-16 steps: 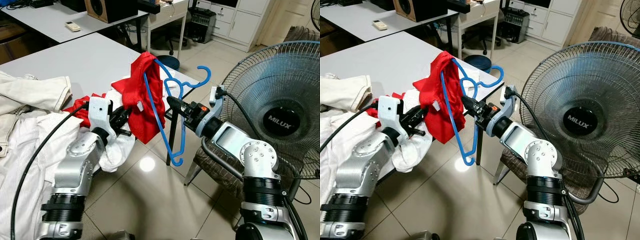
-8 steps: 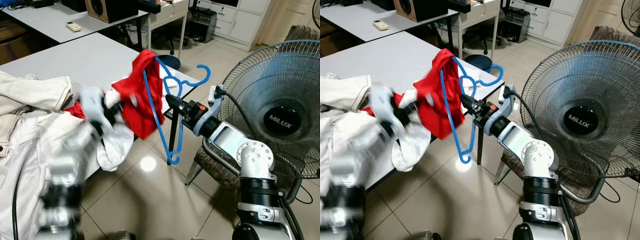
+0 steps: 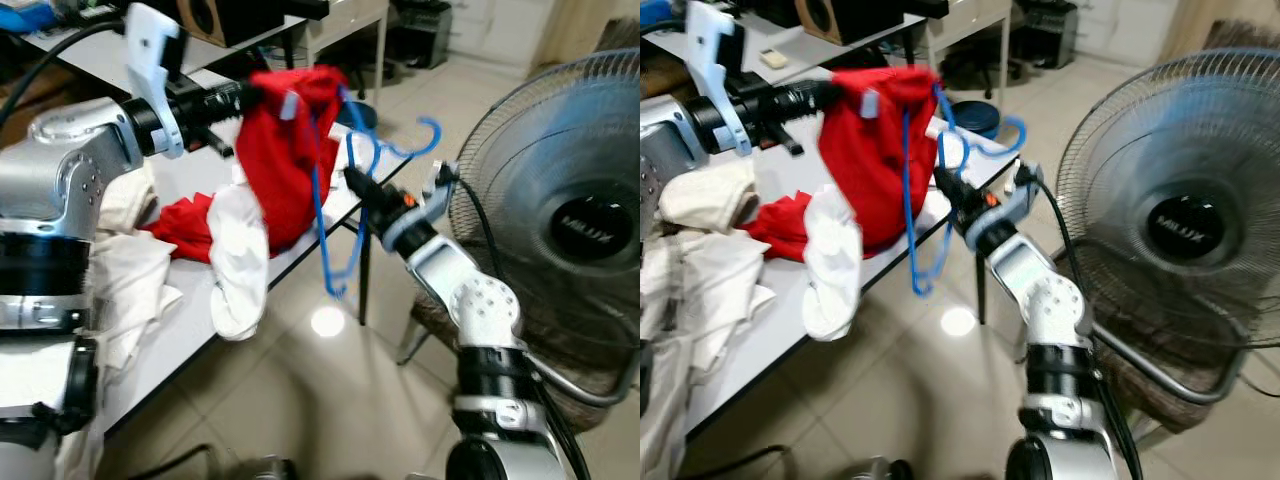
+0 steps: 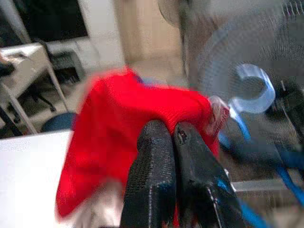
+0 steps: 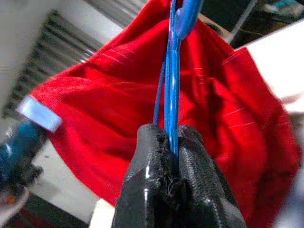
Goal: Hang hanger
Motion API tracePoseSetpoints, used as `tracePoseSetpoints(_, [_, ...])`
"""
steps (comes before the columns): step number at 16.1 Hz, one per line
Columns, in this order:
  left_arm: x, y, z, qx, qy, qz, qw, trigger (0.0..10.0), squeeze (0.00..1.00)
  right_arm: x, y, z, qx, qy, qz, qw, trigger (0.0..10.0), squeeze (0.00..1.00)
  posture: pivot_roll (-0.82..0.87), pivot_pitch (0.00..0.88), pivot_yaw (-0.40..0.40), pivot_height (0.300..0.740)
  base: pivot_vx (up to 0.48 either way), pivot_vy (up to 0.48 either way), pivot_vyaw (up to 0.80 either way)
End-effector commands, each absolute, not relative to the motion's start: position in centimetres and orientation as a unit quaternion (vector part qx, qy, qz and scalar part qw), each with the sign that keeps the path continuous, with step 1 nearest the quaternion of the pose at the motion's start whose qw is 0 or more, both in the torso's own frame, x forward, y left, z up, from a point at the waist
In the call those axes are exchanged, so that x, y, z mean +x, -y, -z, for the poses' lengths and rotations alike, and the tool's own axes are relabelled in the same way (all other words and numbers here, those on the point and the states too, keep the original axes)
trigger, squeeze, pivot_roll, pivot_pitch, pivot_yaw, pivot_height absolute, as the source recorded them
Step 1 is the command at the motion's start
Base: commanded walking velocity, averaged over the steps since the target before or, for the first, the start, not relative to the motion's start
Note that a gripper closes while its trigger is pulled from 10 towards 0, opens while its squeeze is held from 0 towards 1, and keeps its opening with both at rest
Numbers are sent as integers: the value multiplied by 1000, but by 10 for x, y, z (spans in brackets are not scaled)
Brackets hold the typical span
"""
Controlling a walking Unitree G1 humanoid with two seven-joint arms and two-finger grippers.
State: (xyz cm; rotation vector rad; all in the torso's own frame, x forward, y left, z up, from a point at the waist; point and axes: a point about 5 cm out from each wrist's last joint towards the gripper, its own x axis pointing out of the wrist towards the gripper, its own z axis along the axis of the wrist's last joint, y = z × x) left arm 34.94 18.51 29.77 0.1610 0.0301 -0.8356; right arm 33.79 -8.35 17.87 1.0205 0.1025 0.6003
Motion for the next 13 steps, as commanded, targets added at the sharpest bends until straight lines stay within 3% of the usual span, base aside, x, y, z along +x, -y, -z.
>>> tracePoseSetpoints(1, [345, -189, -297, 117, -42, 416, 901, 0, 0, 348, 86, -186, 526, -13, -247, 814, 10000, 0, -8, 0, 150, 740, 0, 0, 0])
tracePoseSetpoints(4, [338, -193, -293, 141, -83, 435, 885, 0, 0, 359, 89, -181, 563, -7, -207, 800, 10000, 0, 10, 0, 146, 740, 0, 0, 0])
tracePoseSetpoints(7, [331, -201, -276, 174, -139, 445, 867, 0, 0, 371, 82, -190, 632, -7, -210, 746, 10000, 0, 9, 0, 141, 740, 0, 0, 0])
tracePoseSetpoints(9, [329, -206, -267, 184, -158, 431, 869, 0, 0, 377, 85, -199, 696, 6, -204, 688, 10000, 0, 10, 0, 136, 740, 0, 0, 0])
tracePoseSetpoints(10, [328, -208, -263, 192, -163, 424, 870, 0, 0, 380, 85, -201, 703, 8, -201, 682, 10000, 0, 5, 0, 138, 740, 0, 0, 0])
tracePoseSetpoints(13, [316, -200, -269, 157, -150, 462, 860, 0, 0, 386, 79, -206, 659, 10, -201, 725, 10000, 0, -1, 0, 136, 740, 0, 0, 0])
